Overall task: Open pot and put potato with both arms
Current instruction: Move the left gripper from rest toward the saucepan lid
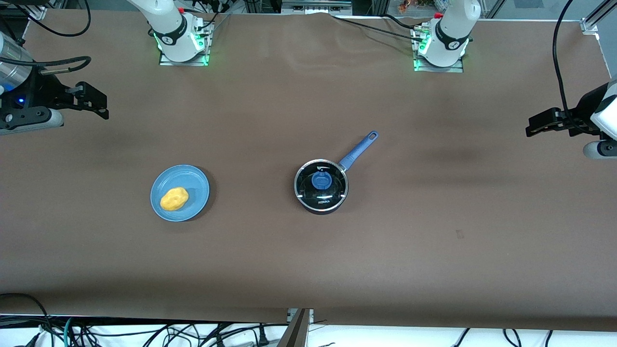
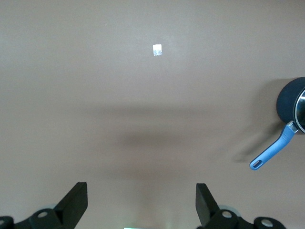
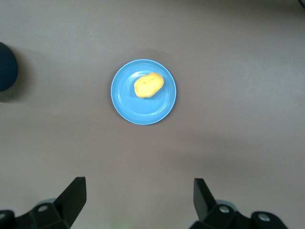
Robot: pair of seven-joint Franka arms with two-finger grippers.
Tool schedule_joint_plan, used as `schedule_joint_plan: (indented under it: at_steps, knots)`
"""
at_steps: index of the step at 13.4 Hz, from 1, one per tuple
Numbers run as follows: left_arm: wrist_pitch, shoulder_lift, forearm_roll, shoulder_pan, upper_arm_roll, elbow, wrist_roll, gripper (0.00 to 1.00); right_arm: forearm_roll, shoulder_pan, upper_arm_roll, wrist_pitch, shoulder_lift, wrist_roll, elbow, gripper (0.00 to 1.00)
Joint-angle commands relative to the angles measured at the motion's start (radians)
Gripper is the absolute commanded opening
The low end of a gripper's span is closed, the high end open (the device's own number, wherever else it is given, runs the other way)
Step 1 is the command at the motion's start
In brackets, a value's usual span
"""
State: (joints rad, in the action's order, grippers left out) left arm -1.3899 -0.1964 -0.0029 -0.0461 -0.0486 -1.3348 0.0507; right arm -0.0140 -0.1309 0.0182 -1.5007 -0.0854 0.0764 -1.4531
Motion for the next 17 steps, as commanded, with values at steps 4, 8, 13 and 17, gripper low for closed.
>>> schedule_joint_plan:
  at_steps: [4, 8, 13, 17]
  knots:
    - [0.012, -0.001, 0.015, -0.005, -0.008, 0.002, -0.023, 1.0, -0.012, 0.011, -0.015, 0.014, -0.001, -0.012, 0.017, 1.0]
    - [0.012, -0.02, 0.007, 0.003, -0.008, 0.005, -0.02, 1.0, -0.012, 0.011, -0.015, 0.014, -0.001, -0.012, 0.017, 1.0]
    - [-0.004, -0.049, -0.066, 0.029, -0.02, 0.005, 0.151, 1.0, -0.012, 0.011, -0.015, 0.014, -0.001, -0.012, 0.017, 1.0]
    - [-0.156, -0.09, -0.066, 0.207, -0.02, -0.01, 0.471, 1.0, -0.012, 0.011, -0.015, 0.013, -0.002, -0.012, 0.017, 1.0]
